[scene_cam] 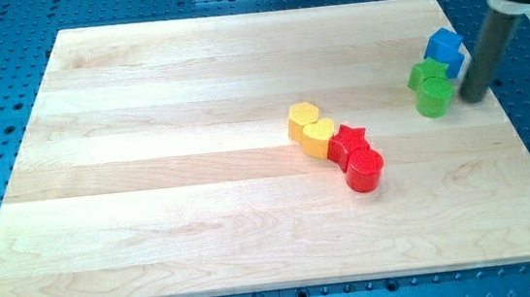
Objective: Push the blue blocks above the green blocks
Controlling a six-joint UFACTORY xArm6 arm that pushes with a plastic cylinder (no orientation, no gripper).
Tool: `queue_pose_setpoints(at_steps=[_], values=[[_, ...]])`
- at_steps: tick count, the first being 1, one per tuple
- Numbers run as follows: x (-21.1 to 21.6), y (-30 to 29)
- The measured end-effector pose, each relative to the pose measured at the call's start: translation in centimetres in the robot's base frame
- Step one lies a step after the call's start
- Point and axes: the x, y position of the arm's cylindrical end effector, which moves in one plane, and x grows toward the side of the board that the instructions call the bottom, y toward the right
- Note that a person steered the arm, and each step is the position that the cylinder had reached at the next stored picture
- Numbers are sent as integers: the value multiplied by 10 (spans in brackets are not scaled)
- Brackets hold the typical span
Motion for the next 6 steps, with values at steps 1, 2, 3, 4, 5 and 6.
queue_pose_setpoints(at_steps=[1,2,3,4,5,6], values=[[-75,14],[-89,14],[-88,-10],[-48,-46],[-39,-47],[-18,-19]])
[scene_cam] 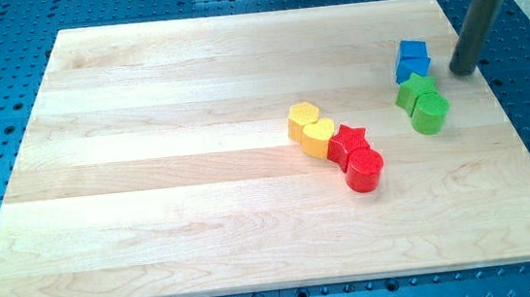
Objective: Push the blue blocks above the green blocks
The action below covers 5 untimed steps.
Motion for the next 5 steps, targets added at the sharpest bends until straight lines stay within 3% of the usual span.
queue_pose_setpoints(at_steps=[1,2,4,5], values=[[72,-27],[70,-31],[1,-31],[18,-22]])
